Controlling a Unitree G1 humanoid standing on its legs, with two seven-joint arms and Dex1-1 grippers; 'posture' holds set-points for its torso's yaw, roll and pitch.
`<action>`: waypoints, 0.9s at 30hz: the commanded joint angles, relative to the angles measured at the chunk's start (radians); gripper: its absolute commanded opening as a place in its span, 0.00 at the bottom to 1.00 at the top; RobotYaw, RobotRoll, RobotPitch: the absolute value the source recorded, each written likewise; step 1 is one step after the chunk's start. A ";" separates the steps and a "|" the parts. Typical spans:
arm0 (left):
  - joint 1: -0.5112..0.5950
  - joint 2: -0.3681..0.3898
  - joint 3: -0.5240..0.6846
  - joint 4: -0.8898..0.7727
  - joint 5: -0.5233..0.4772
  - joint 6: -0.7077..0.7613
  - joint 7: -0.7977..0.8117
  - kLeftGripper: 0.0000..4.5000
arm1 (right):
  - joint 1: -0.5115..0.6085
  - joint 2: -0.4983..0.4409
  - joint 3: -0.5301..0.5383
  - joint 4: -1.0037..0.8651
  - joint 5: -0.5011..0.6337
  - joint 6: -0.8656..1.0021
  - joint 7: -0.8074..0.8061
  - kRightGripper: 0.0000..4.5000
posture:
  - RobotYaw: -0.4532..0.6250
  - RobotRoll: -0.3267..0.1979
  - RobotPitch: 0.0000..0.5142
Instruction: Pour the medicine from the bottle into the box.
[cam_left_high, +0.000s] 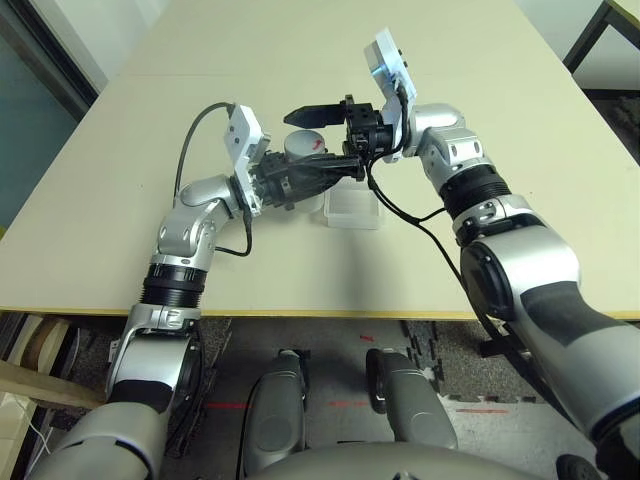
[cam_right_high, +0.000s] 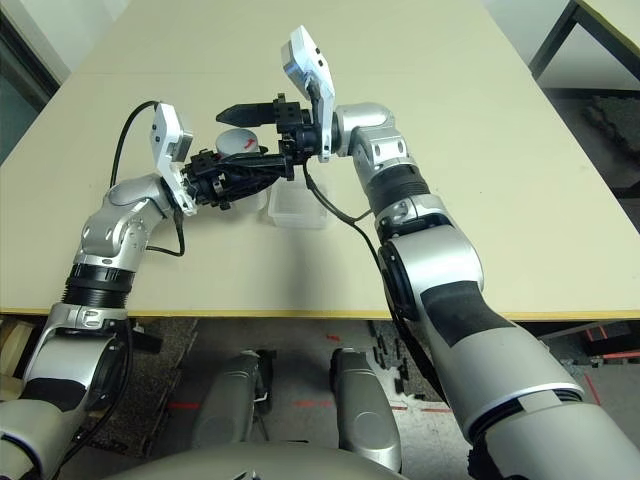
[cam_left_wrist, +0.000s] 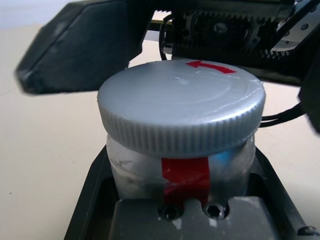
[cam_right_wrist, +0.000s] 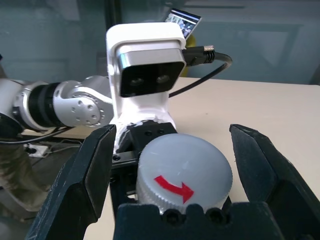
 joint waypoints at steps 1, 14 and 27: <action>0.000 0.001 -0.010 0.001 0.008 -0.004 -0.009 0.59 | -0.011 0.003 0.002 0.023 -0.014 -0.018 -0.017 1.00 | 0.38 0.62 0.27; 0.015 0.003 -0.008 -0.015 0.003 -0.001 -0.014 0.59 | -0.038 -0.004 -0.026 0.079 -0.009 0.012 -0.064 1.00 | 0.38 0.62 0.28; 0.018 0.008 -0.006 -0.017 0.001 0.000 -0.018 0.59 | -0.027 -0.061 -0.038 0.114 -0.023 0.038 -0.077 1.00 | 0.37 0.62 0.27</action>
